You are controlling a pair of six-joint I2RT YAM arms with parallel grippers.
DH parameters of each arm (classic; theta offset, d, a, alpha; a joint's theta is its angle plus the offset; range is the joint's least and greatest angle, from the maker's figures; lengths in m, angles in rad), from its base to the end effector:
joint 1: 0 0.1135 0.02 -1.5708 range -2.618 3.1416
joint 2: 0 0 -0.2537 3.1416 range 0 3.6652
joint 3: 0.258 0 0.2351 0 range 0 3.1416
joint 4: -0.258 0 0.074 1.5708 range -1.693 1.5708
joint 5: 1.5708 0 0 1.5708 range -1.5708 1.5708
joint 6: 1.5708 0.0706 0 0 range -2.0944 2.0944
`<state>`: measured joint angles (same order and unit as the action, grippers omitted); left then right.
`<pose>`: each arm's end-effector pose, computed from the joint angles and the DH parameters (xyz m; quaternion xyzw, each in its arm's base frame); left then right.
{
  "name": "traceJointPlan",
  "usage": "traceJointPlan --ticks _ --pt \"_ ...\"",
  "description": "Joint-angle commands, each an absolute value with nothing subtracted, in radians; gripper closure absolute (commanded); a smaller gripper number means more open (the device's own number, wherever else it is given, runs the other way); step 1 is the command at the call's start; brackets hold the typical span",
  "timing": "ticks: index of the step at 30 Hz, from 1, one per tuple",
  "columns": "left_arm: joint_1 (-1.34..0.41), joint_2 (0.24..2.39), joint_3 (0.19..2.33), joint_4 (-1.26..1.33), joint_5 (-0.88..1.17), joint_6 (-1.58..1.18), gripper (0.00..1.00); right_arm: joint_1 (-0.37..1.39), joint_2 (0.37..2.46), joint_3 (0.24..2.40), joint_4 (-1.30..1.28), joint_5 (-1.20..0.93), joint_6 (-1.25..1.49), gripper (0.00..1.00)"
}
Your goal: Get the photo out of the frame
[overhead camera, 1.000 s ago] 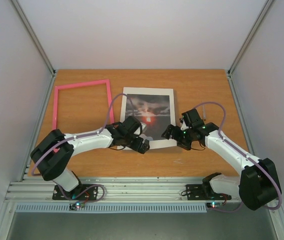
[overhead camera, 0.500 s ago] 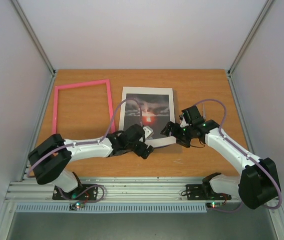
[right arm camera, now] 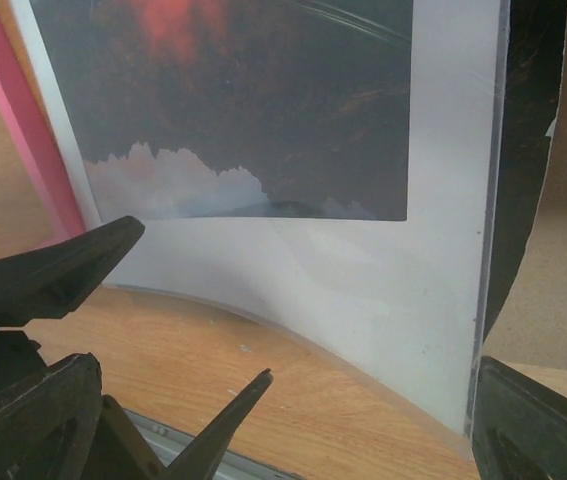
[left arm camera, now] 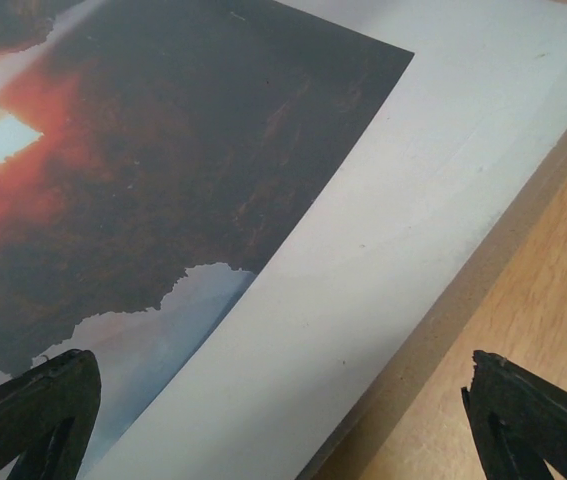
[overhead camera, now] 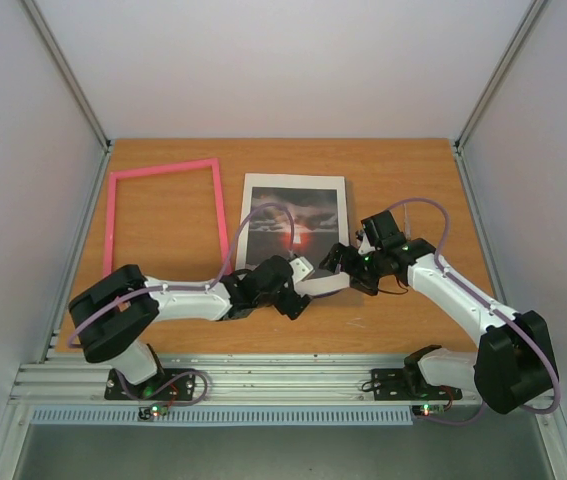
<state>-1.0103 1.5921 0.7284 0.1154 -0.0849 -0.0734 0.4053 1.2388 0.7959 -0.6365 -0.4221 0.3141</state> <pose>0.1776 -0.2716 0.1351 0.3984 0.8248 -0.1727 0.3622 0.2034 0.1187 0.1881 -0.0941 0.9451 0.2739 0.1511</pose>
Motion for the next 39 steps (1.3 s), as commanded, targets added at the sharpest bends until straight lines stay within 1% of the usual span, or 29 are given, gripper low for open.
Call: traceJointPlan --ticks 1,14,23,39 --pt "-1.015 1.632 0.759 0.227 -0.100 -0.047 0.01 0.409 1.249 0.824 -0.617 -0.453 0.326 0.02" --pt "-1.017 1.725 0.787 0.268 -0.111 -0.061 0.01 0.409 1.258 0.819 -0.608 -0.476 0.330 0.02" --pt "-1.017 1.767 0.812 0.282 -0.227 -0.097 0.01 0.409 1.253 0.803 -0.605 -0.479 0.332 0.01" --pt "-1.003 1.780 0.858 0.255 -0.288 -0.172 0.01 0.405 1.229 0.721 -0.565 -0.436 0.332 0.02"
